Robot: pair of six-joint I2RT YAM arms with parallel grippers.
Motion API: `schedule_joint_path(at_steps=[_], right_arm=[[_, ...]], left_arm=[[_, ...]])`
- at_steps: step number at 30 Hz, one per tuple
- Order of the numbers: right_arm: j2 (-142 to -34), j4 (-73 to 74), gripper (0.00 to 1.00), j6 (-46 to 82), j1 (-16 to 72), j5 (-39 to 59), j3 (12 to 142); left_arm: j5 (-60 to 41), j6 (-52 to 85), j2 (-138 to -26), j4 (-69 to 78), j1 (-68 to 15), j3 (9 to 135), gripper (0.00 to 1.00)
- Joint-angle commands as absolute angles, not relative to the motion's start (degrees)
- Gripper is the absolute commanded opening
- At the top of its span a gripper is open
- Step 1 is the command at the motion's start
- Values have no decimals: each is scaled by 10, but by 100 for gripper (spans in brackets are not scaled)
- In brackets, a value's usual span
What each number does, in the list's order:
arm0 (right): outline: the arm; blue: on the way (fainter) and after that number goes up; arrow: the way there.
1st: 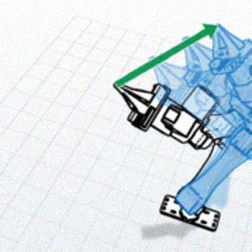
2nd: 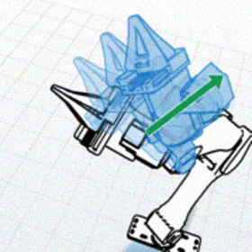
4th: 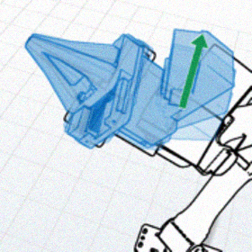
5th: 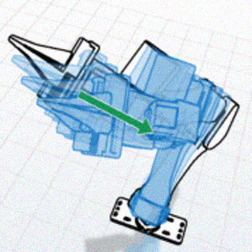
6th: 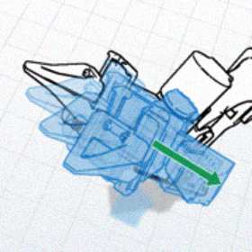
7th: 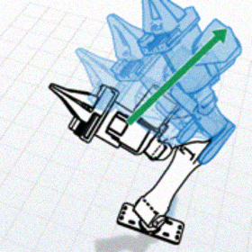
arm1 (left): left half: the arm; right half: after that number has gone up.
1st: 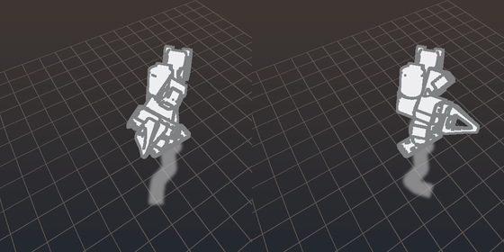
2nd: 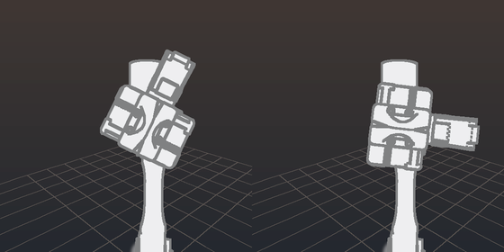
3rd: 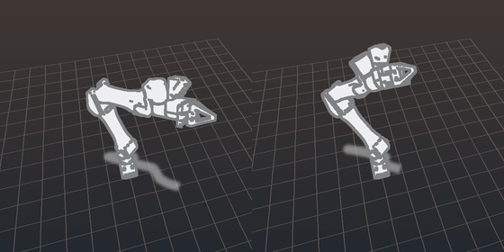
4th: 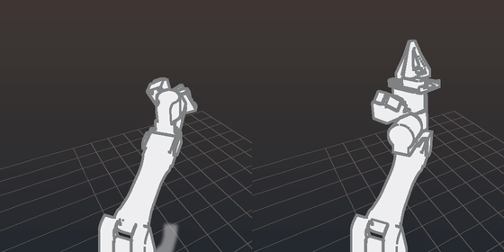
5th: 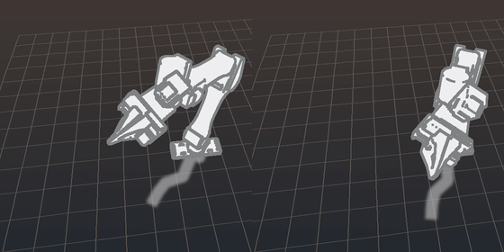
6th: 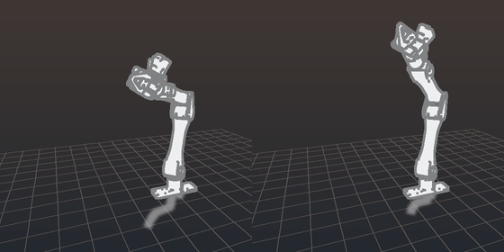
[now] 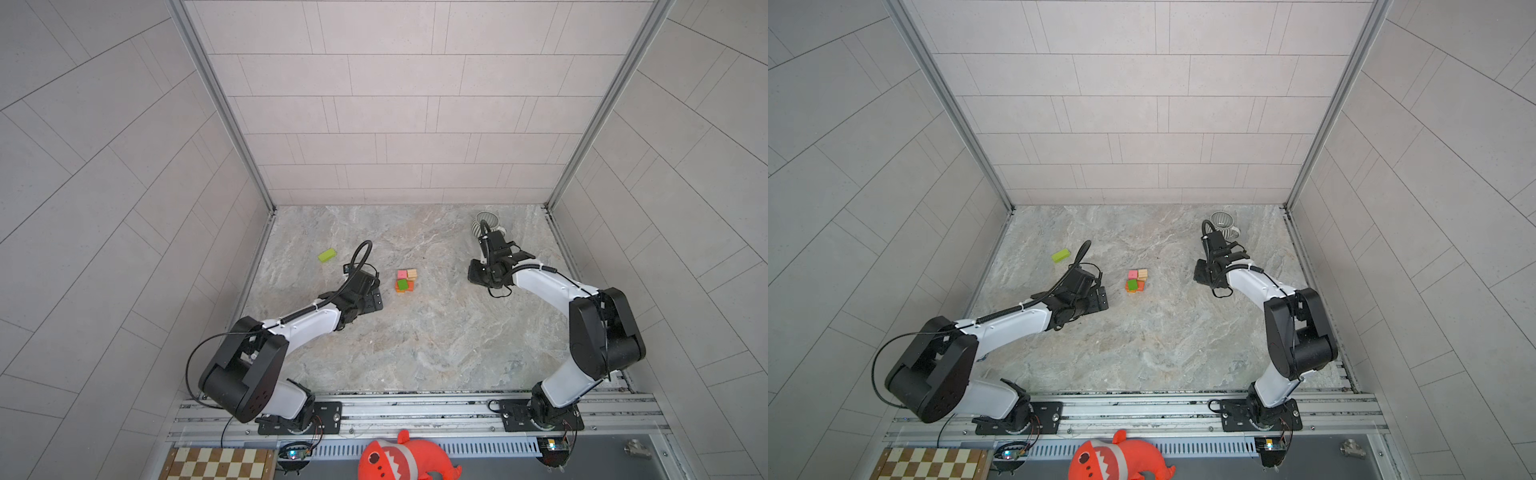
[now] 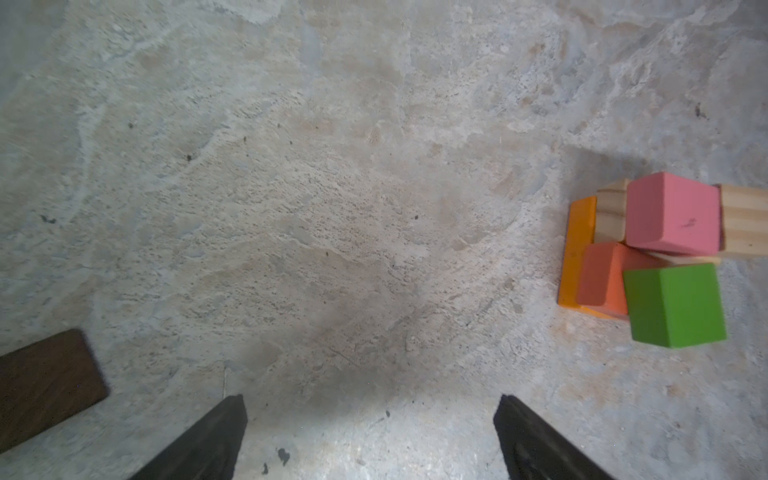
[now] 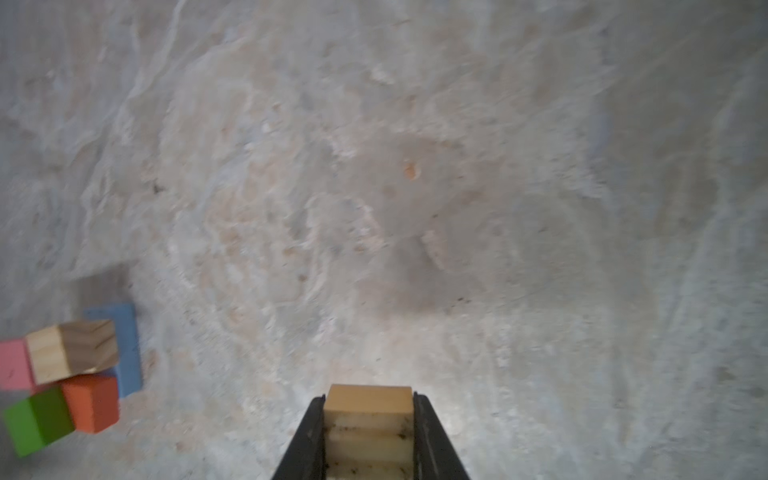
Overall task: Build the wood block tower
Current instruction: 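Carry the wooden cube with right gripper to the stack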
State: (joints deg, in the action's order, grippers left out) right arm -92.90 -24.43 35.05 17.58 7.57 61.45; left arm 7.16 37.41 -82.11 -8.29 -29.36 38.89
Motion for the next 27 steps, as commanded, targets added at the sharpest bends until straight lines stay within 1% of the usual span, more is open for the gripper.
schedule_joint_path(at_steps=[1, 6, 10, 16, 27], right_arm=[[-926, -262, 24, 364, 224, 85, 638], [-968, -269, 24, 359, 288, 77, 688], [-1008, -280, 24, 357, 317, 64, 730], [-1043, -286, 24, 354, 350, 47, 765], [-1090, -285, 24, 358, 381, 44, 806]], left_arm=[[82, 362, -803, -99, -288, 385, 100], [64, 360, -809, -96, -276, 384, 100], [51, 361, -816, -91, -271, 383, 100], [44, 363, -824, -85, -268, 382, 100], [33, 368, -830, -77, -267, 380, 100]])
